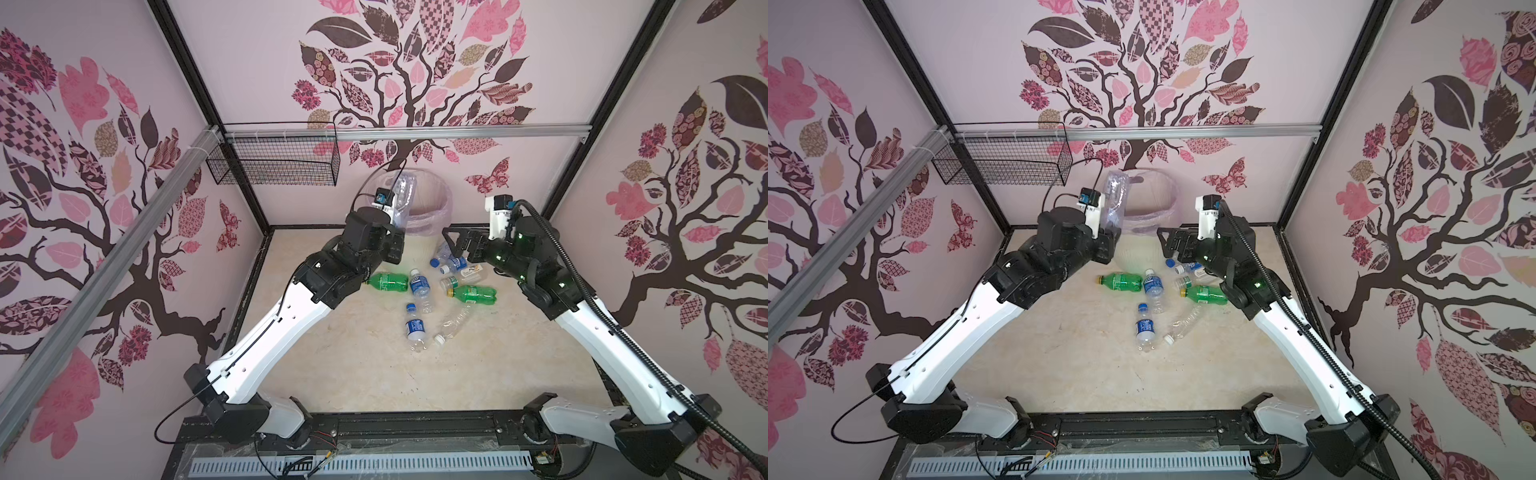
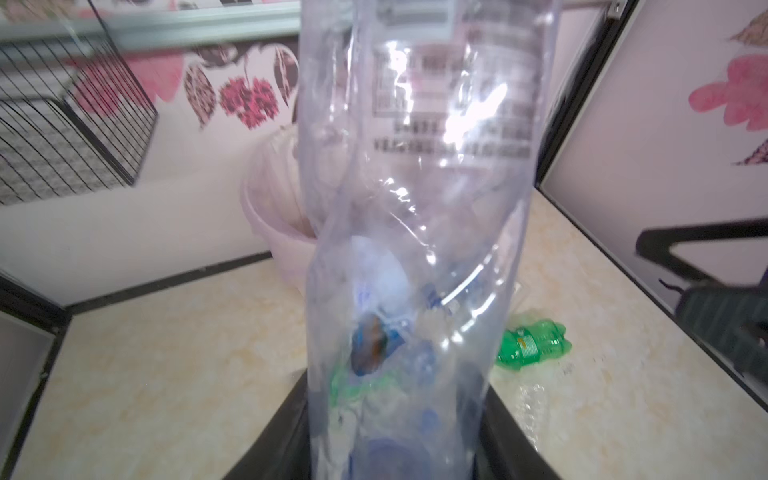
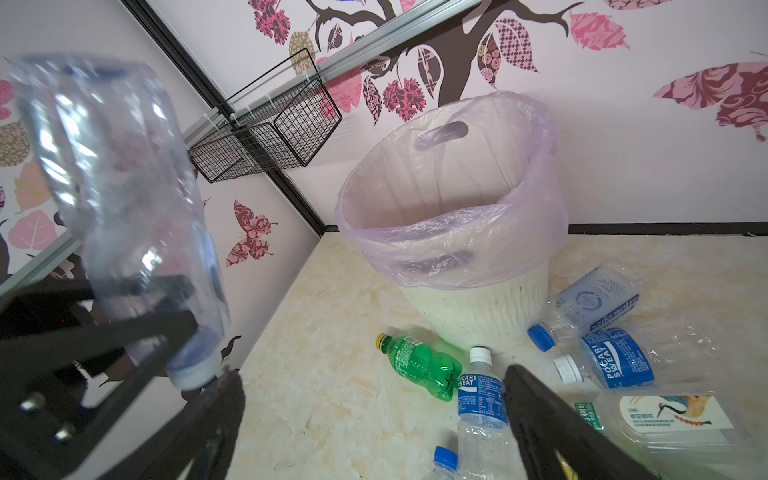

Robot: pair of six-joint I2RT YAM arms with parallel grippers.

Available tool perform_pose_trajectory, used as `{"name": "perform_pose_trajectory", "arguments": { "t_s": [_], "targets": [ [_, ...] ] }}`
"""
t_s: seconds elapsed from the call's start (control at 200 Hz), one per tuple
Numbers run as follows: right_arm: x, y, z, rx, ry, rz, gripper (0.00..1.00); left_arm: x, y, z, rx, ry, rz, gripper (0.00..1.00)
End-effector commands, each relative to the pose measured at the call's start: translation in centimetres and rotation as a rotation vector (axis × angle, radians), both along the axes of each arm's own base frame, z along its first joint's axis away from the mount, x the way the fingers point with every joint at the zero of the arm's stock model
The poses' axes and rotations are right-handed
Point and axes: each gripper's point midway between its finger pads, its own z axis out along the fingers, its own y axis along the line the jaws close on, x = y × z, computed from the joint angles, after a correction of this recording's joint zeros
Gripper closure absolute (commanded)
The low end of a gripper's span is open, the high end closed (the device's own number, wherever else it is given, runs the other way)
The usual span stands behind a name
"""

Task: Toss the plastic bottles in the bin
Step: 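Raise the crushed bottle over the bin with left gripper and release it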

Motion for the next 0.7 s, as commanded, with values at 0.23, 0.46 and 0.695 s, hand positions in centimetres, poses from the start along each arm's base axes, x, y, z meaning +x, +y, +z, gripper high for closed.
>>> {"name": "perform_pose_trajectory", "arguments": {
  "t_s": [0.23,0.46,0.695],
  "targets": [
    [-1.1,-0.7,2.4,-0.02,-0.094,-0.001,0.0,0.9,0.7,16.0,-0.093,-0.452,0.04,0.51],
    [-0.7,-1.0,2.0,-0.039,-0.099,-0.025,0.0,4.9,-0.2,15.6,-0.162,-0.435,0.023,0.51],
    [-1.1,-1.0,1.3,-0.027,-0.066,-0.018,0.0,15.5,-1.5,4.1,-0.183,-0.132,0.033,0.17]
  ]
}}
